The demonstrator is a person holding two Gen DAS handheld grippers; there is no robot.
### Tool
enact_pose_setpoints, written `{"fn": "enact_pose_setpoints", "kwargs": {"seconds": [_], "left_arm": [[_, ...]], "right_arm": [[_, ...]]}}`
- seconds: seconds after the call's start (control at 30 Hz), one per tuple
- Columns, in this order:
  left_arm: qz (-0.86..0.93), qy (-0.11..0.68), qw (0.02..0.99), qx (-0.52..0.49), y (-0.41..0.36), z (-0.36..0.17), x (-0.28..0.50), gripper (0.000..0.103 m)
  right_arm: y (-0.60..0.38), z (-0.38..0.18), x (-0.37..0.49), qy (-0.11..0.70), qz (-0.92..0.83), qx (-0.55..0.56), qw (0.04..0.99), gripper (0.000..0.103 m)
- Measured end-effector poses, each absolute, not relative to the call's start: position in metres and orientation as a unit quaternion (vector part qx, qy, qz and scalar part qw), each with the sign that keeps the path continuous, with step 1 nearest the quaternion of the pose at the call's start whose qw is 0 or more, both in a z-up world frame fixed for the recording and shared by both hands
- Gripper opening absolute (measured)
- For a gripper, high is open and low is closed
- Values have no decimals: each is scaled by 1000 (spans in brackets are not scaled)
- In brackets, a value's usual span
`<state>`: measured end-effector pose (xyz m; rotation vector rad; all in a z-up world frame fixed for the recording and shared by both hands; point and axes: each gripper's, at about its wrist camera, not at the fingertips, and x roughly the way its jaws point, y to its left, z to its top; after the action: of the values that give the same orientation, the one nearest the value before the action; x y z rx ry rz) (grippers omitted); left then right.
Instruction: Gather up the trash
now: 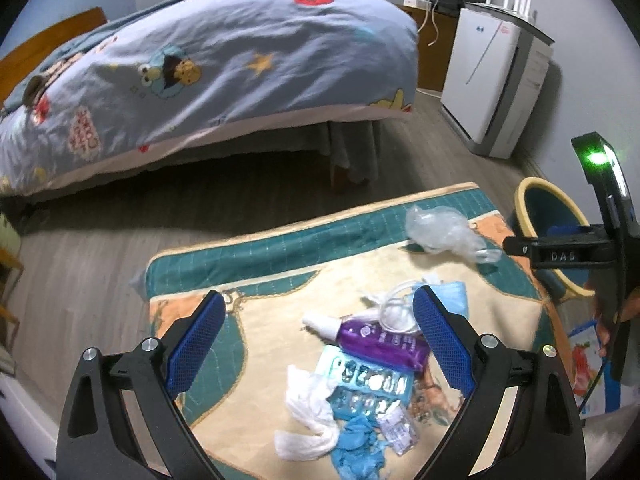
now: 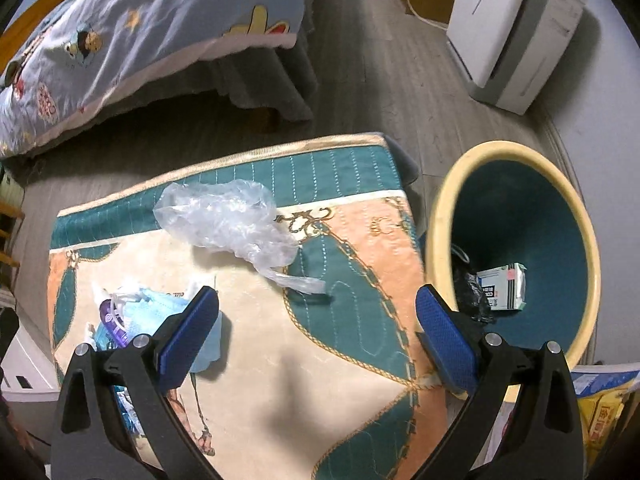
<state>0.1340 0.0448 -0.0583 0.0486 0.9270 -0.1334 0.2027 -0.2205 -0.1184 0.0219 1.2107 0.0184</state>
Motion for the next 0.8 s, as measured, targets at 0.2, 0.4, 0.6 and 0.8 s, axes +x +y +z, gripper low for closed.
{"fn": "enact_pose_setpoints", "kwargs": {"seconds": [0.2, 0.4, 0.6, 0.8], "left_arm": [[-78, 464, 882, 40, 34, -75, 154, 94], [-107, 478, 869, 72, 16, -92, 165, 94], [-154, 486, 857, 80, -8, -102, 173, 94], [-200, 493, 839, 116, -37, -115, 171, 94]], "right_arm": [[-219, -131, 224, 577, 5, 30, 816, 97], [-210, -146, 241, 590, 7, 12, 808, 97], [-208, -156, 252, 597, 14, 21, 802, 97], [-208, -169, 262, 613, 40, 51, 788, 80]]}}
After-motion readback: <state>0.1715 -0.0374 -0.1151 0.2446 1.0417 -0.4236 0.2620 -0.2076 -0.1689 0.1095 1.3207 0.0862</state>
